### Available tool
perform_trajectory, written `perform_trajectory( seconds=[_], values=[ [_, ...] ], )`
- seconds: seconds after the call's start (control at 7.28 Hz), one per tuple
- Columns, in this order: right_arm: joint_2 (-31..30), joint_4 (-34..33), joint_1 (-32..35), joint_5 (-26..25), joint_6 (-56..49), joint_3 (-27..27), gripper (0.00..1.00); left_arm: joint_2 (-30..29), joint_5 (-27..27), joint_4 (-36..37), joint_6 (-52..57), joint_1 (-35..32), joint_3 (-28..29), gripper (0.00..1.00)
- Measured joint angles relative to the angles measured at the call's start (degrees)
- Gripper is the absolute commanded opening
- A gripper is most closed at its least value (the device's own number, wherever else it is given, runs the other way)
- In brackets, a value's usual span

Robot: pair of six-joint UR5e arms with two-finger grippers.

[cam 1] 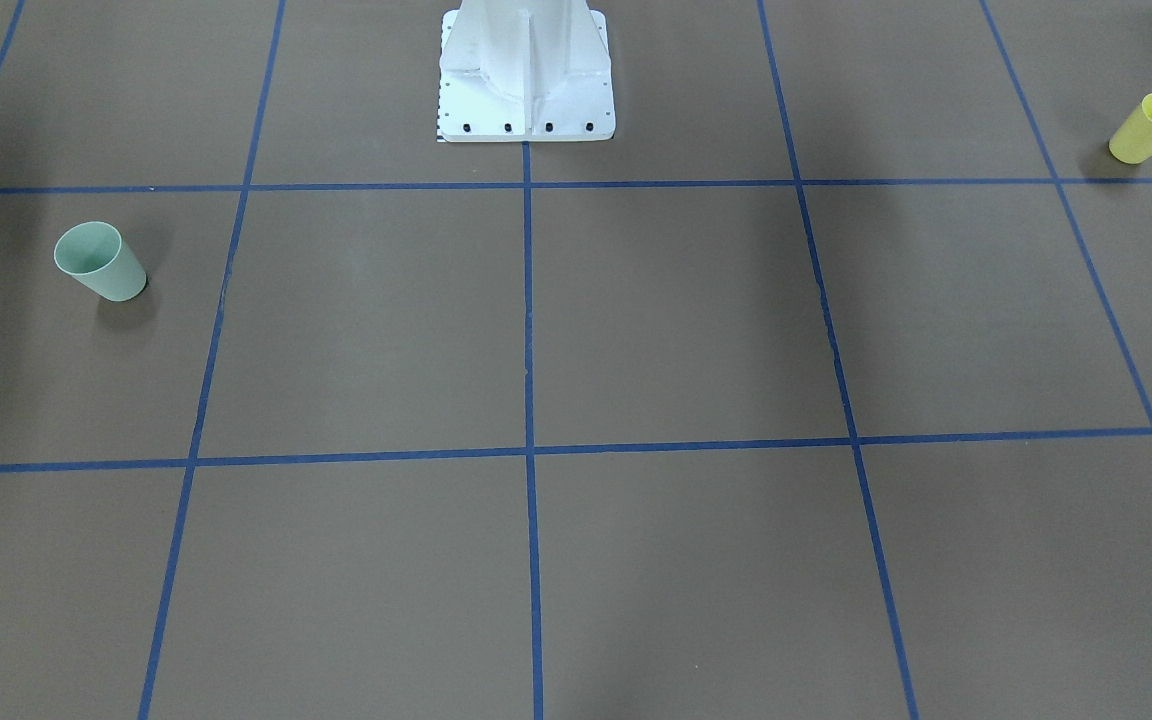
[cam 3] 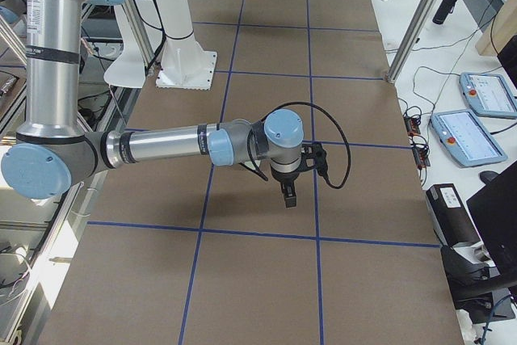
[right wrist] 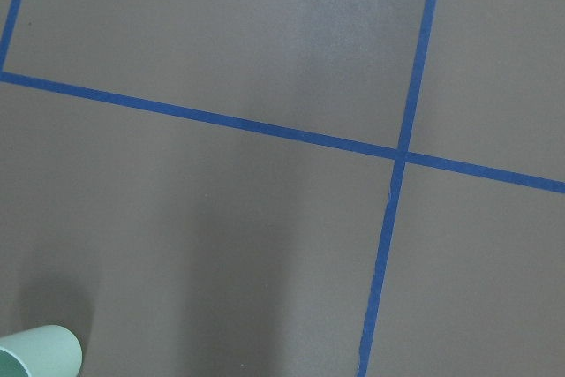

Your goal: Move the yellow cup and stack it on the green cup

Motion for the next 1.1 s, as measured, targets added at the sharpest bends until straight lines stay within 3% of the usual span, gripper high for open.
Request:
perform_trajectory(
  seconds=[0.41, 1.1],
  values=[
    [-0.12, -0.30, -0.05, 0.04, 0.01, 0.08, 1.00, 0.70, 11.20, -0.40, -23.04, 11.78, -0.33, 1.00],
    [-0.92, -0.05, -0.51, -0.09, -0.04, -1.51, 1.00, 5.52, 31.29, -2.81, -45.66, 13.32, -1.63, 1.00]
  ],
)
